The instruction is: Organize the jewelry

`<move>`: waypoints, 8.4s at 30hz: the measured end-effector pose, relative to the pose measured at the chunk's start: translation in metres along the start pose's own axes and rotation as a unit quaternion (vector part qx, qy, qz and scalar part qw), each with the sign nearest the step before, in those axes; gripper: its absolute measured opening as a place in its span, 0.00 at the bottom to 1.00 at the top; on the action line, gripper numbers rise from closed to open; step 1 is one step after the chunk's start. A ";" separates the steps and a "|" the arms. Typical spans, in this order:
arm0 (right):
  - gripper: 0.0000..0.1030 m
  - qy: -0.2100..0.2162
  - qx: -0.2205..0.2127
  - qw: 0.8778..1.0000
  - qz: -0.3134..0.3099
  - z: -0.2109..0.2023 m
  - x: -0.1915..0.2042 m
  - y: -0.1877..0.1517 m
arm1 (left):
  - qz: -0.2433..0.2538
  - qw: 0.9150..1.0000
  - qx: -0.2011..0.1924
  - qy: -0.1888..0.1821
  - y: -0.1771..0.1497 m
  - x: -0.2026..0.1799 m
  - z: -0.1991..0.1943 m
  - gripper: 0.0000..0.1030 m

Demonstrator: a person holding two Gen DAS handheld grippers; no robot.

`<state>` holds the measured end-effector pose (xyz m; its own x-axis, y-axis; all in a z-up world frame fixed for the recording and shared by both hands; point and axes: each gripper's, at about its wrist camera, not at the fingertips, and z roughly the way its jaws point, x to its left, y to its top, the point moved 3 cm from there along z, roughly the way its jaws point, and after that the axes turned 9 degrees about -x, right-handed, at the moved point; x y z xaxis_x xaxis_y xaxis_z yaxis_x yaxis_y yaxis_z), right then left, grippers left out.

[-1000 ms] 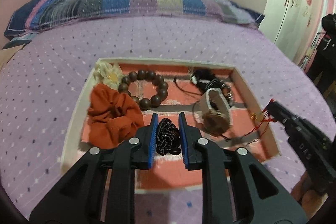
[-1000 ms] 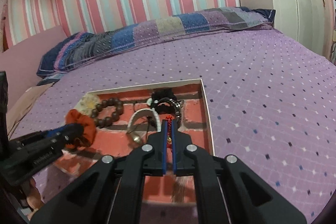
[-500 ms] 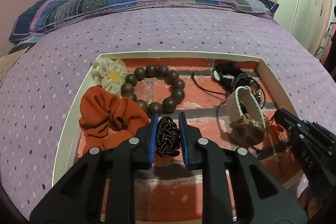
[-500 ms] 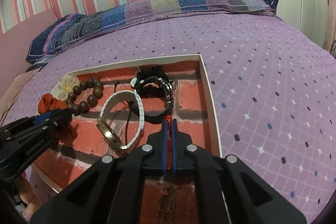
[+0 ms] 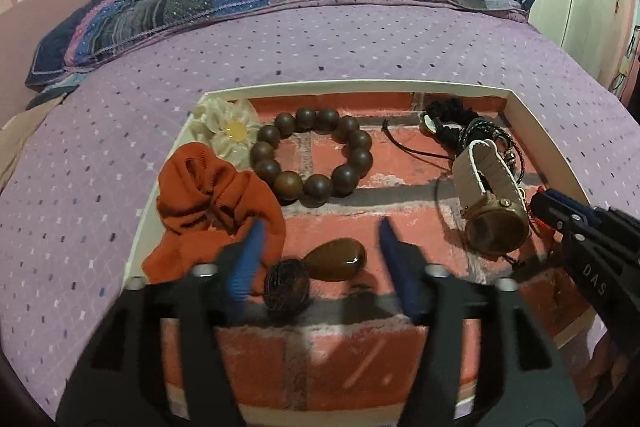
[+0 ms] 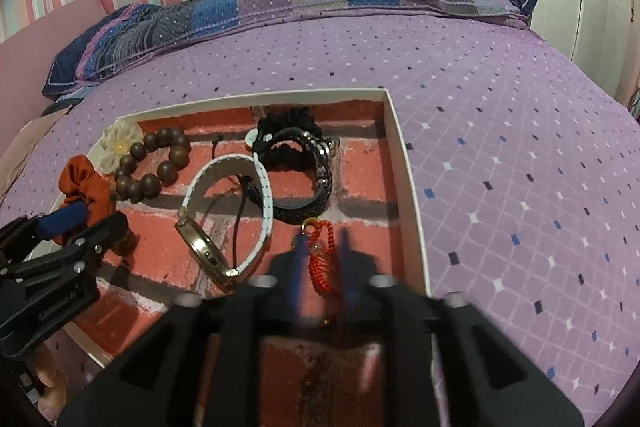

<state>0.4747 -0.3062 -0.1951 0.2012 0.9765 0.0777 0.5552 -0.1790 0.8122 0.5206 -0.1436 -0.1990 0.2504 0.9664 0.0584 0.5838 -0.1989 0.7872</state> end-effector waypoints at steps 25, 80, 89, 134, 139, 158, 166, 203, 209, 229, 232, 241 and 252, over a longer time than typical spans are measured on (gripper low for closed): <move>0.98 -0.036 -0.074 0.997 -0.011 -0.240 -0.077 -0.082 | -0.037 0.995 -0.091 -0.001 -0.098 0.007 -0.272 0.97; 0.08 -0.030 0.001 0.999 -0.033 -0.217 -0.063 -0.154 | 0.013 0.998 -0.005 -0.059 -0.186 -0.058 -0.231 0.34; 0.08 -0.006 -0.035 0.999 -0.031 -0.230 -0.047 -0.132 | 0.003 0.998 -0.031 -0.056 -0.162 -0.042 -0.239 0.34; 0.07 0.014 -0.042 0.999 -0.007 -0.038 0.023 -0.017 | -0.011 0.999 -0.035 0.026 -0.018 0.019 -0.023 0.35; 0.08 0.009 -0.036 0.999 -0.009 -0.034 0.023 -0.019 | -0.011 0.999 -0.040 0.026 -0.020 0.020 -0.021 0.35; 0.29 -0.009 0.019 1.000 -0.018 -0.019 0.020 -0.027 | -0.015 0.999 0.005 0.040 -0.027 0.029 -0.015 0.62; 0.72 0.001 -0.032 0.999 -0.020 -0.067 0.015 0.001 | -0.011 0.998 -0.028 0.048 -0.014 0.038 -0.075 0.82; 0.98 -0.019 -0.185 0.982 -0.028 -0.435 0.011 -0.112 | -0.042 0.980 -0.166 0.100 -0.159 0.022 -0.457 0.97; 0.98 -0.021 -0.187 0.982 -0.025 -0.443 0.012 -0.110 | -0.044 0.980 -0.169 0.094 -0.160 0.019 -0.467 0.97; 0.98 -0.035 -0.201 0.978 -0.037 -0.455 0.018 -0.110 | -0.043 0.979 -0.180 0.083 -0.160 0.012 -0.473 0.97; 0.98 -0.036 -0.200 0.978 -0.036 -0.455 0.018 -0.110 | -0.046 0.979 -0.179 0.082 -0.160 0.013 -0.474 0.97; 0.98 -0.036 -0.198 0.979 -0.035 -0.454 0.017 -0.110 | -0.045 0.980 -0.178 0.082 -0.160 0.013 -0.473 0.97; 0.98 -0.041 -0.203 0.978 -0.033 -0.454 0.014 -0.110 | -0.045 0.979 -0.181 0.081 -0.159 0.012 -0.474 0.97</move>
<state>0.0497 -0.2178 -0.0210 0.2497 0.9682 -0.0151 0.2063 -0.0380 0.9778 0.0649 -0.0227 -0.0329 0.0669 0.9964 0.0523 0.2784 -0.0689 0.9580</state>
